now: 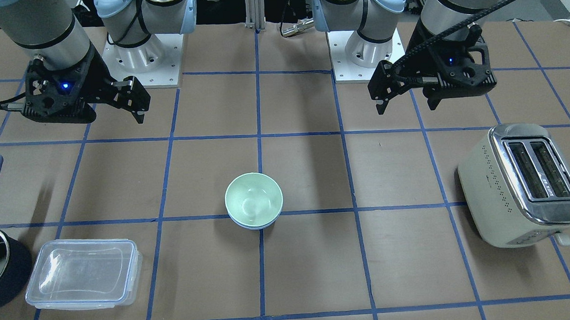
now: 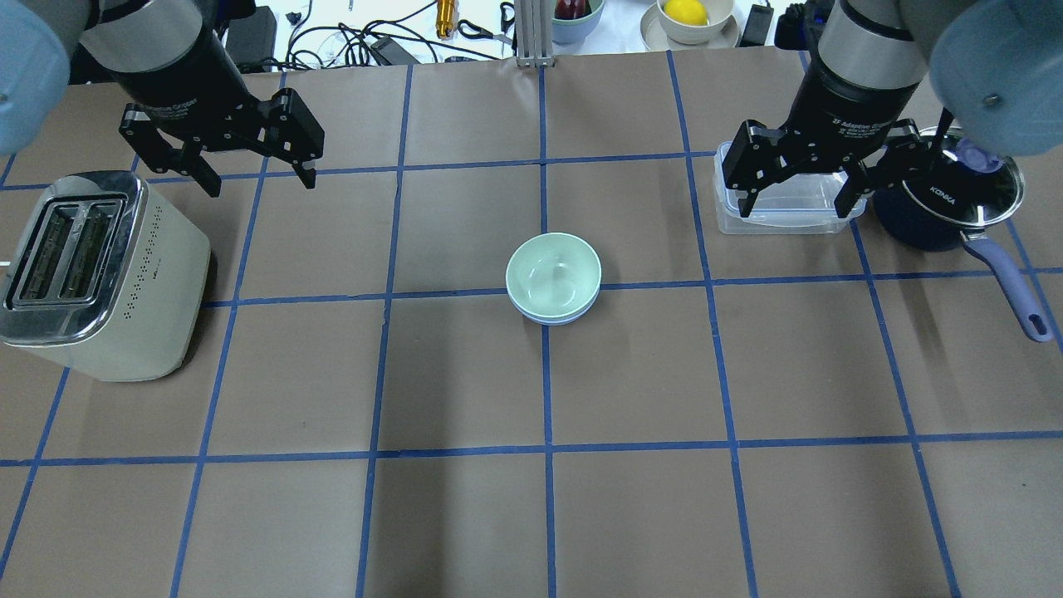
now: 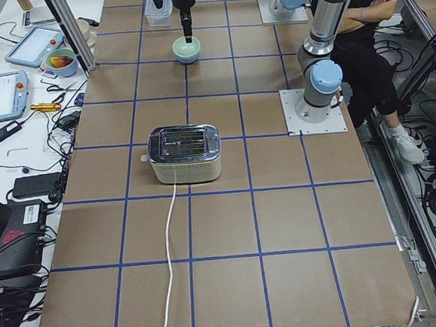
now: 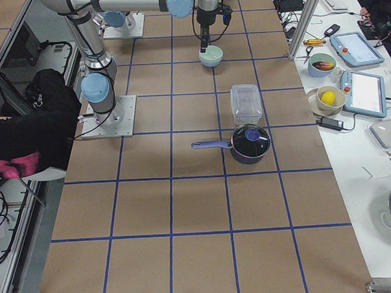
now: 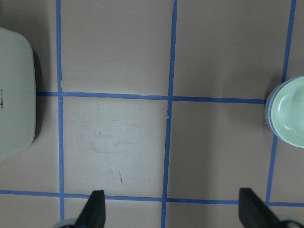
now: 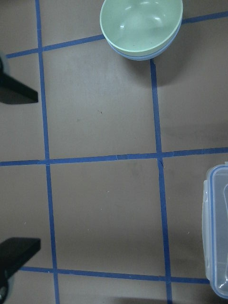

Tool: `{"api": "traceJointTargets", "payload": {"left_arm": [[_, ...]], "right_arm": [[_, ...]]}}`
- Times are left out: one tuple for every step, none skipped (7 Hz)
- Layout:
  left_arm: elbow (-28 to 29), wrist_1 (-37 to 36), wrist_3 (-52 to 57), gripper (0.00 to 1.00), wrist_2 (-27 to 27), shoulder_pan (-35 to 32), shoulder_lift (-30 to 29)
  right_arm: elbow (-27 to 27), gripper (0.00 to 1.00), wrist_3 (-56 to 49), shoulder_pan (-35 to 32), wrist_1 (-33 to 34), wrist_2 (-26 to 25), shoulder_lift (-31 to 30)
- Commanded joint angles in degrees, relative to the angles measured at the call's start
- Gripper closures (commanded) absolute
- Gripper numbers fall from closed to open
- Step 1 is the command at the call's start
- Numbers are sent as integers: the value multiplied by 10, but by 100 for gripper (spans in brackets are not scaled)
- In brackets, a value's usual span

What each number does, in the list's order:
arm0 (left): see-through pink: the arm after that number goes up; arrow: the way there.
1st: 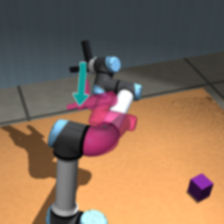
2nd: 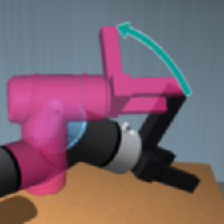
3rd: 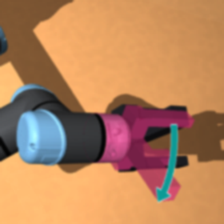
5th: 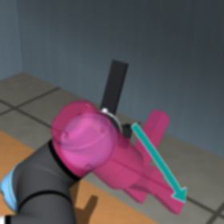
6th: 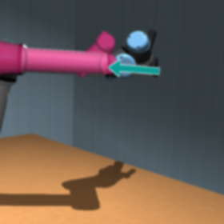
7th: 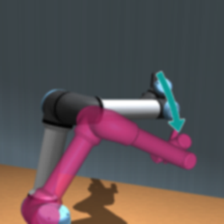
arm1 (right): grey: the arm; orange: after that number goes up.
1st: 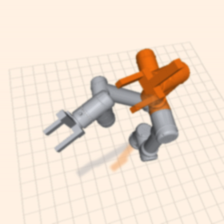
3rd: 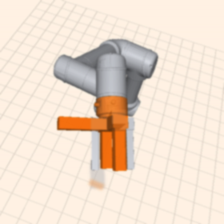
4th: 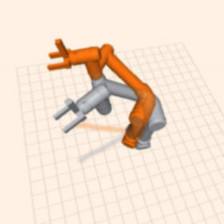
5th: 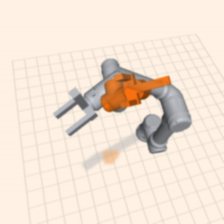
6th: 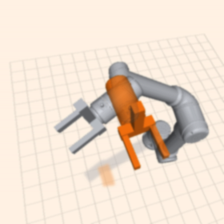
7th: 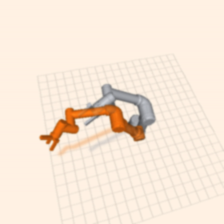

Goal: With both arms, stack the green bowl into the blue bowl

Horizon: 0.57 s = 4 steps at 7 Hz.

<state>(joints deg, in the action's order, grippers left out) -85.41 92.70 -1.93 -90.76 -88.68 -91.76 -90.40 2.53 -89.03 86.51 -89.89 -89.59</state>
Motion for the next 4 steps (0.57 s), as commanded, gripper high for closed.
{"api": "traceJointTargets", "payload": {"left_arm": [[2,0,0,0,-1,0,0],[-1,0,0,0,-1,0,0],[-2,-1,0,0,-1,0,1],[0,-1,0,0,-2,0,2]], "right_arm": [[0,0,0,-1,-4,4,-15],[0,0,0,-1,-4,4,-15],[-2,0,0,-1,-4,-1,-15],[-5,0,0,-1,-4,2,-14]]}}
